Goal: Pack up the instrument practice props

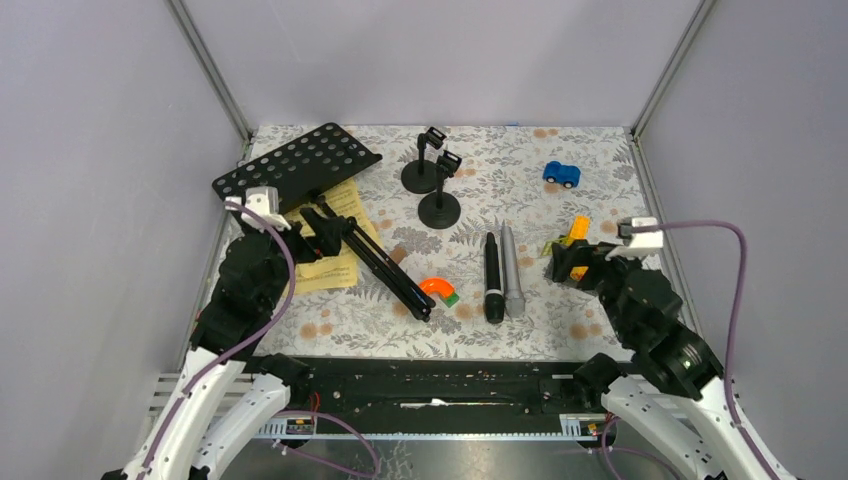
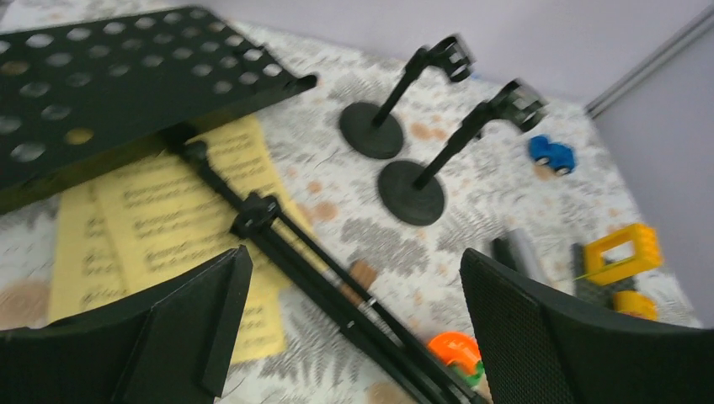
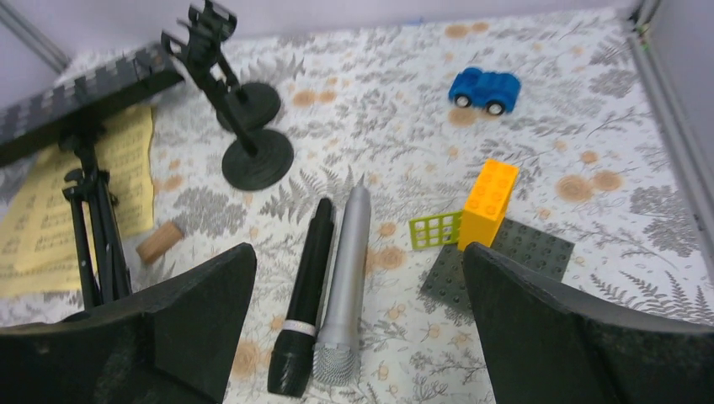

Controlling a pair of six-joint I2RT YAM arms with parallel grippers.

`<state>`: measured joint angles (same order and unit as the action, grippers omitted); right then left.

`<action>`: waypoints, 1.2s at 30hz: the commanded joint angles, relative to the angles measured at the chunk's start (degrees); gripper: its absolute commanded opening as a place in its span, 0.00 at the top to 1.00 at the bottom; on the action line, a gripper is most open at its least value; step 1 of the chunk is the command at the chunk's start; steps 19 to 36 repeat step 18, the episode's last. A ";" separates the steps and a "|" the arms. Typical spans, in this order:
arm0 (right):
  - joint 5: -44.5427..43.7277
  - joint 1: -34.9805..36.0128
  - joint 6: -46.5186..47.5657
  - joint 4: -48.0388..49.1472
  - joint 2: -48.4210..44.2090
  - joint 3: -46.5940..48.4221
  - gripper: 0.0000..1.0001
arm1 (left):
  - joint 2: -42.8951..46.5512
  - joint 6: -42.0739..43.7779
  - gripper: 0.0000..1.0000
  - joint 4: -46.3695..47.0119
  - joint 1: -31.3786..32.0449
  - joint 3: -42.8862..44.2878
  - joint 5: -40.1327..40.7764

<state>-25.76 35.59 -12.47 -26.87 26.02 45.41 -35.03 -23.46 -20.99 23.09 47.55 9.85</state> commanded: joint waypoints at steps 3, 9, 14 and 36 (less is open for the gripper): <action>-4.83 -0.22 4.15 4.27 -10.67 -5.68 0.00 | 3.67 3.17 0.01 -7.50 -0.15 -3.97 6.99; -2.47 -0.26 6.28 5.03 -17.98 -9.67 0.00 | 4.05 3.33 0.01 -7.31 -0.15 -3.97 7.83; -1.35 -0.19 6.96 5.55 -19.00 -10.83 0.00 | 3.92 4.41 0.01 -7.59 -0.15 -4.33 5.73; 1.11 -0.19 7.65 5.13 -16.42 -10.68 0.00 | 3.96 2.34 0.01 -8.76 -0.15 -3.45 7.31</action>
